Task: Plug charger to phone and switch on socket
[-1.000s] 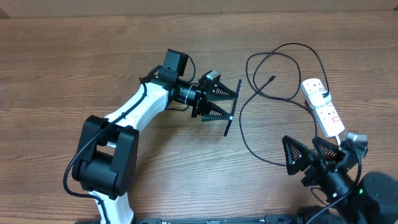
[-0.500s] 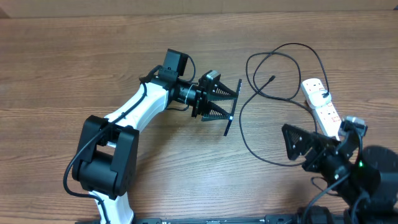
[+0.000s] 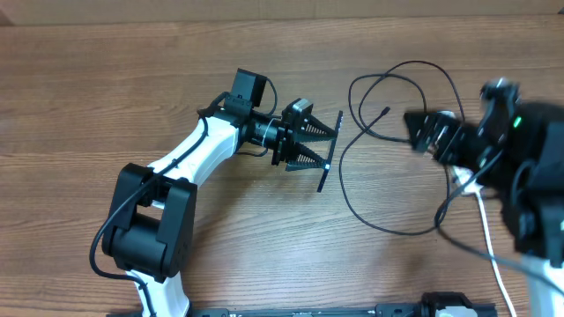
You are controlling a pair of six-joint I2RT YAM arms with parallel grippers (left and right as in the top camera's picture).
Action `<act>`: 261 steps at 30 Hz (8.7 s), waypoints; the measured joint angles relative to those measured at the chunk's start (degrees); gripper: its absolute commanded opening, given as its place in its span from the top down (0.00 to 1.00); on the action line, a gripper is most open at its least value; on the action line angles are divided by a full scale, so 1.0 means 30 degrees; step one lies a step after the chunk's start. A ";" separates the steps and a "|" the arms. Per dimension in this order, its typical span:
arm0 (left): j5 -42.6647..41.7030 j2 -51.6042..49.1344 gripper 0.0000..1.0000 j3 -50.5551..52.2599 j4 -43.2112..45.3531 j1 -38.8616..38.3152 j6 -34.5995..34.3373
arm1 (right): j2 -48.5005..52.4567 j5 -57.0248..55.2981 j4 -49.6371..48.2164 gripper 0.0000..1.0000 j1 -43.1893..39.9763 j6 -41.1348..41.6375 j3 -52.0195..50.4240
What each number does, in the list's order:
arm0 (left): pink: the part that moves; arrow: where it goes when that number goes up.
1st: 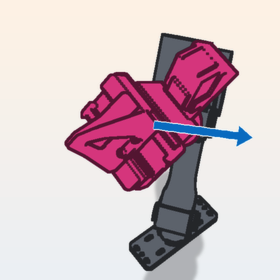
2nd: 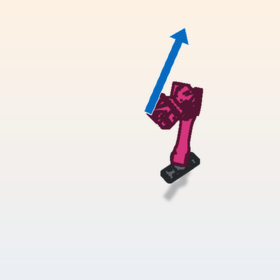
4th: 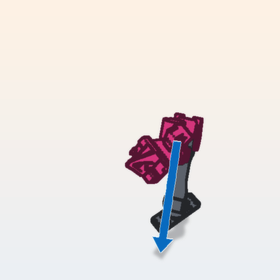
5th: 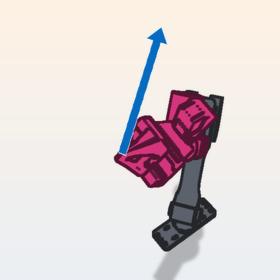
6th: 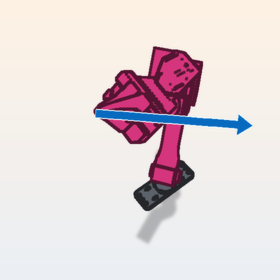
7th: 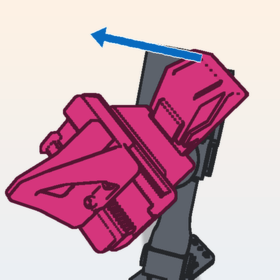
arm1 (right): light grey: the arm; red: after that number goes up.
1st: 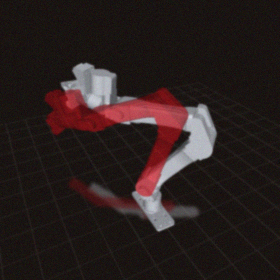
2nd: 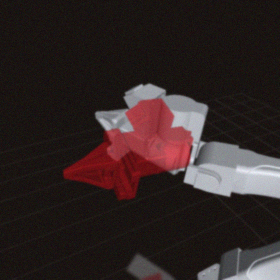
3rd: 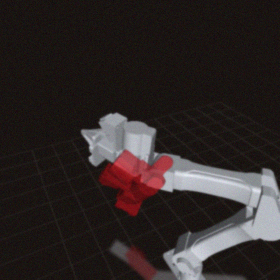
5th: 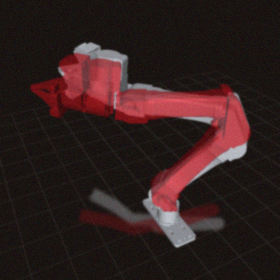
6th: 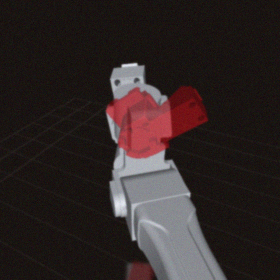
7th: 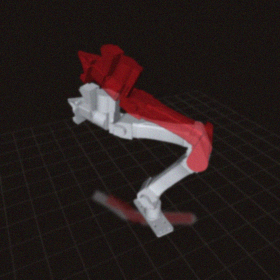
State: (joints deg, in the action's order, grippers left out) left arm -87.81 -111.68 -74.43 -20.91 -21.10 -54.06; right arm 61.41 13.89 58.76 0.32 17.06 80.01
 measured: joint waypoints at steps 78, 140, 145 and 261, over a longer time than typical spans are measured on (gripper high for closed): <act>-0.0015 0.0000 0.54 0.0000 0.0903 0.0051 -0.0175 | 0.9071 -1.9562 0.6229 0.27 1.9926 1.7828 0.1778; 0.1435 0.0000 0.00 -0.0153 0.5501 0.3300 -0.2637 | 0.9559 -1.7529 0.4932 0.96 1.7260 1.7930 0.1064; 0.2776 0.0044 0.00 -0.0262 0.4320 0.5319 -0.1450 | 0.8561 -1.5555 0.4648 0.96 1.4090 1.7420 0.1064; 2.0181 1.7821 0.96 1.3697 0.6295 0.3402 -1.6772 | 0.8306 1.0637 -2.0604 0.96 1.0746 2.4749 -0.8808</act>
State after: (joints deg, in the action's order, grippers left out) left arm -27.27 -58.22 -33.34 -2.02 -10.90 -104.38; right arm 86.32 45.80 -3.05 32.56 91.31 53.58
